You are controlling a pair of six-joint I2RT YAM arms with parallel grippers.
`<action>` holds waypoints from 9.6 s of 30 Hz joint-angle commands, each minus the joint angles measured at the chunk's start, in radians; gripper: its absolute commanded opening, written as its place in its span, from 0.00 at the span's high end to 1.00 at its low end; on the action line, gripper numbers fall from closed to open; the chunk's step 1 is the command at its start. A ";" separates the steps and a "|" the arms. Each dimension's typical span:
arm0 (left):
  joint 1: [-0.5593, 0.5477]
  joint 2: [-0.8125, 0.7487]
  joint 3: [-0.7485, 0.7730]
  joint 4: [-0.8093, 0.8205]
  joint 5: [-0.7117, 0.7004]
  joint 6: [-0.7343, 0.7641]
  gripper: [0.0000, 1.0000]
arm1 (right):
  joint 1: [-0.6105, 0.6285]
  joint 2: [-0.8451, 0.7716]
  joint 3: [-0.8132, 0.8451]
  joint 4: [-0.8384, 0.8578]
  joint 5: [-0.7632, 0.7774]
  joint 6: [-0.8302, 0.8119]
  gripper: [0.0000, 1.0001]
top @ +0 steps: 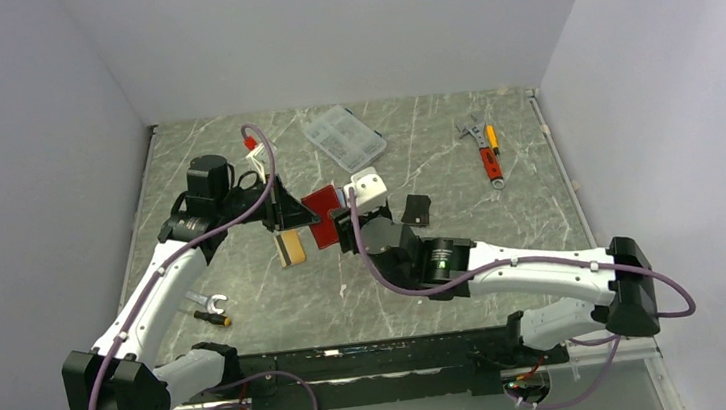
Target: Put the credit cards into the card holder
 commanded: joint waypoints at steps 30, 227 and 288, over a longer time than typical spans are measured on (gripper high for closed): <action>0.005 -0.033 0.003 0.049 0.037 -0.022 1.00 | 0.003 0.176 0.053 0.265 0.077 -0.136 1.00; 0.008 0.233 -0.280 0.144 -0.715 1.352 0.26 | -0.510 0.814 0.213 0.345 -1.156 0.534 0.47; -0.133 0.312 -0.289 0.175 -0.786 1.486 0.31 | -0.490 0.911 0.173 0.412 -1.236 0.633 0.51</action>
